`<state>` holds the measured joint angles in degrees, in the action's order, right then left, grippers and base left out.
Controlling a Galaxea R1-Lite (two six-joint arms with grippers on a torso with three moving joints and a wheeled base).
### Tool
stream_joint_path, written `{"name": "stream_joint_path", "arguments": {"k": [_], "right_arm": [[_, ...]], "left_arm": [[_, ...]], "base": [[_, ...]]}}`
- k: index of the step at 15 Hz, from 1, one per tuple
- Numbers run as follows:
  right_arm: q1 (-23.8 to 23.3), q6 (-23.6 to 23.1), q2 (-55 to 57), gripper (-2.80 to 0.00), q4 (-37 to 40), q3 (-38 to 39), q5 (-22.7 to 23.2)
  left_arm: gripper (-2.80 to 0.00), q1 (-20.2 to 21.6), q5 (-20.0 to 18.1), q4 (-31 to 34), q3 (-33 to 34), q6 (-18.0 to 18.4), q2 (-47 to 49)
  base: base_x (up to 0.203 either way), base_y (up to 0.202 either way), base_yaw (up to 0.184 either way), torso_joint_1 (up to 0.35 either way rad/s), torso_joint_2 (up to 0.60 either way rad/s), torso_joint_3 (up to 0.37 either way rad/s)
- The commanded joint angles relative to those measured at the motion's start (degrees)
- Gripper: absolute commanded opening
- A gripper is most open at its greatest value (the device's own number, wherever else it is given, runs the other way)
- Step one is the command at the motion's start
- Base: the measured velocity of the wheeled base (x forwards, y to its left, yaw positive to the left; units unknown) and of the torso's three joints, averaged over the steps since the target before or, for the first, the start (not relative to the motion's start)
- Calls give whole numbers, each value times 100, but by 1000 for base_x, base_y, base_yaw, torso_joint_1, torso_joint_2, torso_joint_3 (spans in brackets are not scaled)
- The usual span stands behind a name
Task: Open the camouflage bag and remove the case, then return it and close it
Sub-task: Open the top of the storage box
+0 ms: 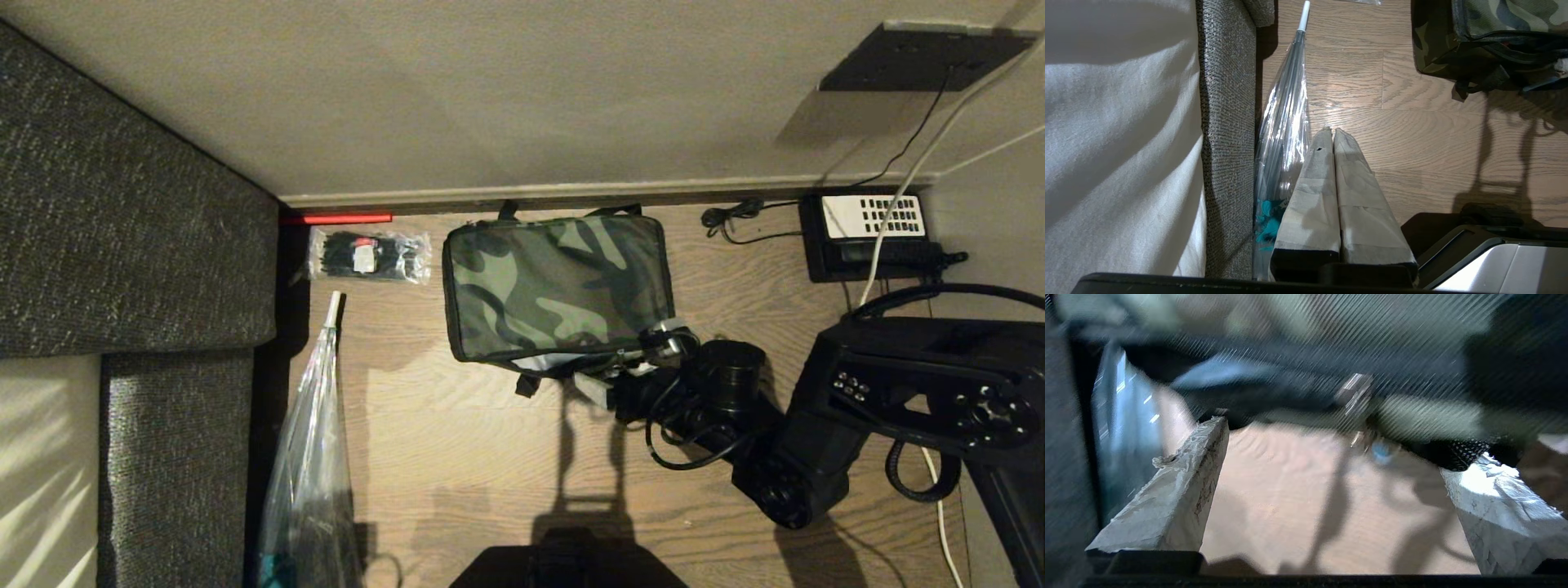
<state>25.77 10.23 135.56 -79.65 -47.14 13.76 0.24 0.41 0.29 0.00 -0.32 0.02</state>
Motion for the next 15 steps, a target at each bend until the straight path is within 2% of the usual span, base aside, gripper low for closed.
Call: {"name": "stream_joint_path", "arguments": {"k": [1, 6, 9, 11, 15], "right_arm": [[-17, -25, -32, 0, -49, 124, 167], [-148, -449, 200, 0, -103, 117, 172], [-151, -469, 207, 0, -103, 108, 171], [-256, -766, 391, 0, -112, -67, 145], [-253, -755, 465, 0, -138, -239, 86]], "left_arm": [[-280, 2, 2, -3, 18, -3, -5], [-280, 2, 2, -3, 18, -3, -11], [-280, 2, 2, -3, 18, -3, -11], [-280, 2, 2, -3, 18, -3, -2], [-280, 2, 2, -3, 18, -3, -2]], "base": [[0, 0, 0, 0, 0, 0], [0, 0, 0, 0, 0, 0], [0, 0, 0, 0, 0, 0], [0, 0, 0, 0, 0, 0], [0, 0, 0, 0, 0, 0]]}}
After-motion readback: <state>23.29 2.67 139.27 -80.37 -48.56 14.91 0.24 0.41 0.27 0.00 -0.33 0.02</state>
